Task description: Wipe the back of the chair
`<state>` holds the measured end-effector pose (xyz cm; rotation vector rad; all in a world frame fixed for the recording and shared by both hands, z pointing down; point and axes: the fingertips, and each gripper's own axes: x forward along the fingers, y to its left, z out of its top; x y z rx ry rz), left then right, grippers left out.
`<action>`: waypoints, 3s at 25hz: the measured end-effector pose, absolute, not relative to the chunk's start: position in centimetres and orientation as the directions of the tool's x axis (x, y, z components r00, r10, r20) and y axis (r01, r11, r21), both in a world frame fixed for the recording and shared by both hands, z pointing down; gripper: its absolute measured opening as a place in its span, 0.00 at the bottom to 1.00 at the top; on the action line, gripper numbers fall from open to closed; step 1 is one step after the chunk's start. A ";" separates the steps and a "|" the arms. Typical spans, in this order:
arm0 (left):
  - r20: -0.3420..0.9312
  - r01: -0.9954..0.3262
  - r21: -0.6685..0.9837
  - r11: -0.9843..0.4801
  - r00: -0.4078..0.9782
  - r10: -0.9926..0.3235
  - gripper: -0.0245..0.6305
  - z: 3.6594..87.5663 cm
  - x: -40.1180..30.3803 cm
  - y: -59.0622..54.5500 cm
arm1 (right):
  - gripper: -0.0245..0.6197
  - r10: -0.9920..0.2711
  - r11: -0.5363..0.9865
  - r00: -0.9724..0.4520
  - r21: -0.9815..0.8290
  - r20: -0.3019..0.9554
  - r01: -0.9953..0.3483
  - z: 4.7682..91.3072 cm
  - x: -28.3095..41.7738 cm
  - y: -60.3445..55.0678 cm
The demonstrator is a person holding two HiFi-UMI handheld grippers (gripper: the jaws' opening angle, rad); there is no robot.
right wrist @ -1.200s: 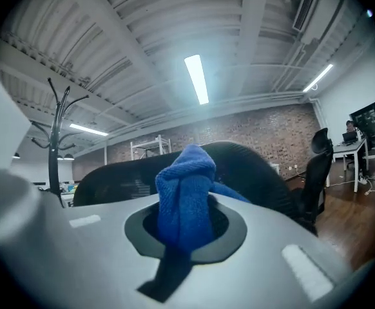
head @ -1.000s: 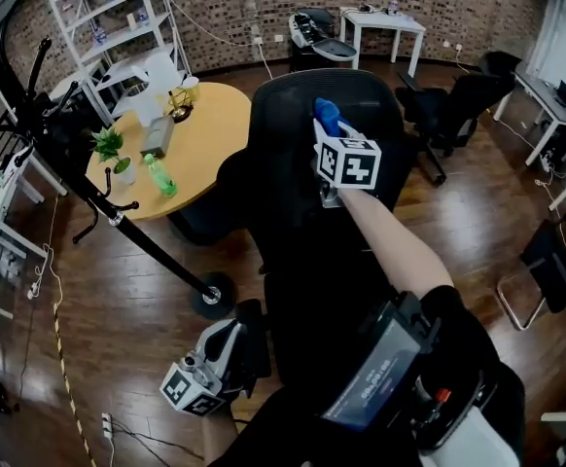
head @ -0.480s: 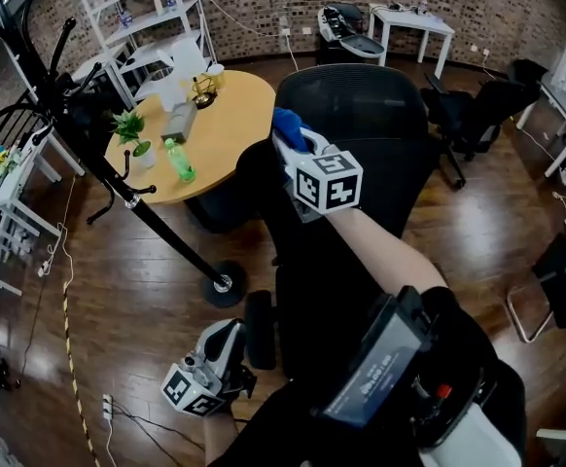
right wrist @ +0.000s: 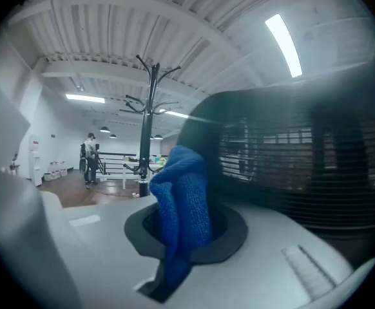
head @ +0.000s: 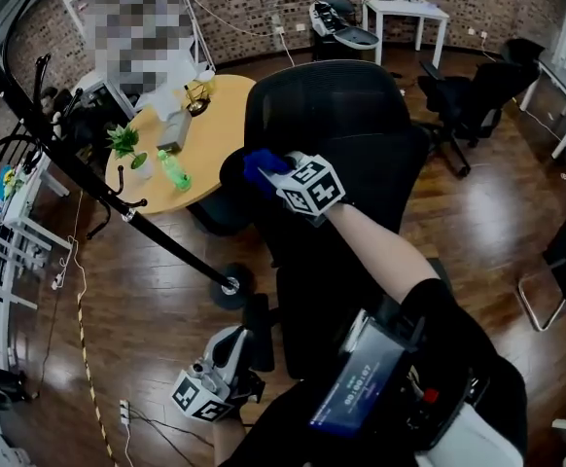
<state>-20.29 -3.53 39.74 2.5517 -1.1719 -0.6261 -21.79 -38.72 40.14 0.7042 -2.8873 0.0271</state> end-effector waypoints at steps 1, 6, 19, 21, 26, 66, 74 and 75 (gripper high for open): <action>-0.271 -0.649 0.403 -0.645 0.589 -0.761 0.03 39.7 -19.8 -3.7 | 0.08 -0.492 0.868 -0.856 0.014 0.161 -0.496 40.3 -20.0 -39.8; -0.254 -0.610 0.391 -0.689 0.648 -0.718 0.03 39.6 -16.8 -5.1 | 0.08 -0.677 0.724 -0.727 -0.078 0.110 -0.686 41.2 -9.0 -44.6; -0.223 -0.454 0.388 -0.802 0.798 -0.560 0.03 40.1 -8.5 -7.7 | 0.08 -0.978 0.155 -0.180 -0.212 0.103 -0.965 42.7 21.2 -46.8; -0.213 -0.448 0.388 -0.805 0.807 -0.551 0.03 40.3 -7.9 -7.6 | 0.08 -0.992 0.083 -0.101 -0.214 0.075 -0.973 42.3 24.0 -45.9; -0.219 -0.452 0.396 -0.800 0.799 -0.560 0.03 40.1 -8.4 -7.0 | 0.08 -0.993 0.054 -0.077 -0.228 0.093 -0.972 43.8 23.2 -45.1; -0.134 -0.735 0.452 -0.506 0.505 -0.853 0.03 42.4 -20.7 0.8 | 0.08 -0.466 0.849 -0.814 -0.085 0.347 -0.522 58.0 -24.5 -34.2; -0.130 -0.629 0.465 -0.623 0.647 -0.751 0.03 42.2 -14.1 -4.1 | 0.08 -0.660 0.666 -0.670 -0.149 0.340 -0.731 60.4 -6.5 -40.1; -0.128 -0.612 0.469 -0.637 0.666 -0.735 0.03 42.1 -13.2 -4.5 | 0.08 -0.687 0.633 -0.641 -0.150 0.344 -0.759 60.6 -4.0 -40.6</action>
